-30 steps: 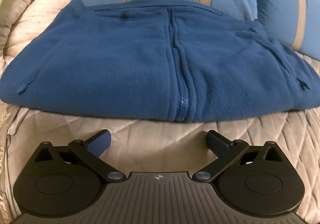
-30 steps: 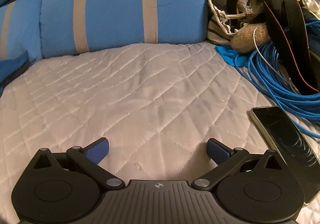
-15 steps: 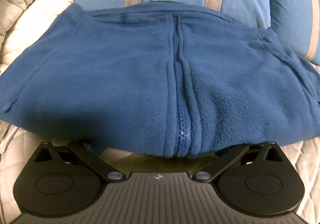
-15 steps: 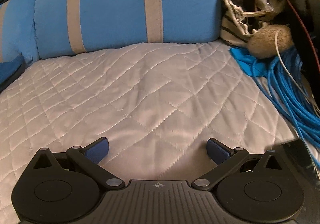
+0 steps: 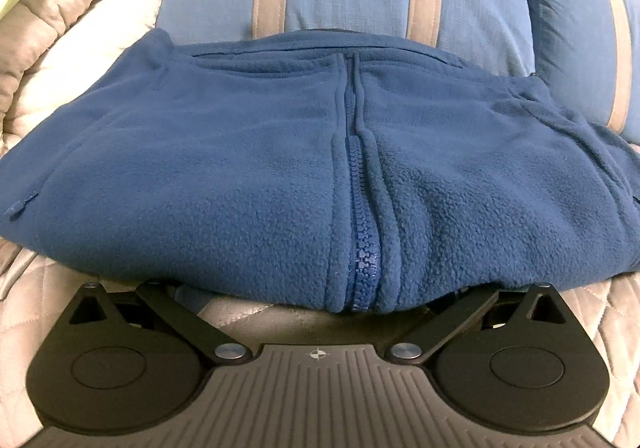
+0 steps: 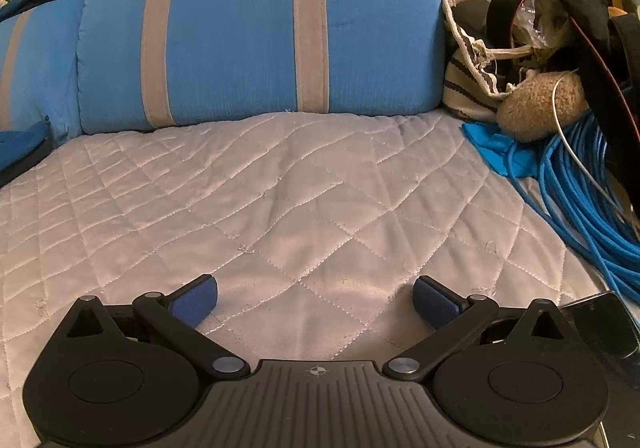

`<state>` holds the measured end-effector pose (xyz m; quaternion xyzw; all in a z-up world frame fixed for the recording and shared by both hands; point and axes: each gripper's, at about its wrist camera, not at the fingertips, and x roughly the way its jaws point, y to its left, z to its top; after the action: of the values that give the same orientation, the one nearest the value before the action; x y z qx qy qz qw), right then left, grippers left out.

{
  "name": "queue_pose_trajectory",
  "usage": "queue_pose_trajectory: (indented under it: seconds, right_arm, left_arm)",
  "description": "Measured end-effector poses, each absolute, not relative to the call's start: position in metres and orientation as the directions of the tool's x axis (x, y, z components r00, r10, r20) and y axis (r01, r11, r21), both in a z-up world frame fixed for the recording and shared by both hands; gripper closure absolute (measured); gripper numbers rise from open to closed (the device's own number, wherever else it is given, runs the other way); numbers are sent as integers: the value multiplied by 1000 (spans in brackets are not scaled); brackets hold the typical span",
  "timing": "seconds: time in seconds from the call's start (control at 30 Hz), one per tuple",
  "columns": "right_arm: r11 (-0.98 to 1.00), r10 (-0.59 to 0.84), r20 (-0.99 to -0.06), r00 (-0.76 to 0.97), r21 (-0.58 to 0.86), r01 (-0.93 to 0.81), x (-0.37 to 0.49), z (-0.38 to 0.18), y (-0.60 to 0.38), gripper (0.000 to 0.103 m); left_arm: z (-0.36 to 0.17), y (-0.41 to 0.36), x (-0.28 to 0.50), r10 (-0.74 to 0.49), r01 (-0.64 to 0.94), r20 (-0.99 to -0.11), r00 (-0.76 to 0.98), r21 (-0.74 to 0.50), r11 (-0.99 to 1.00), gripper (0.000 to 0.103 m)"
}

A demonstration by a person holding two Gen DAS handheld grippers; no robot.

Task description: Fold clothes

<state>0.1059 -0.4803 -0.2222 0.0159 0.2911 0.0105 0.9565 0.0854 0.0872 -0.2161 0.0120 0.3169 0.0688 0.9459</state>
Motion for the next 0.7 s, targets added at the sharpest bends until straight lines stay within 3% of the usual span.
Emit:
queue_pose_trajectory:
  seconds: [0.7]
  right_arm:
    - [1000,-9,-543,840,6,15,101,-221,-478,0]
  left_arm:
    - [-214,86,86,141,-124,-598,789,69,990,0]
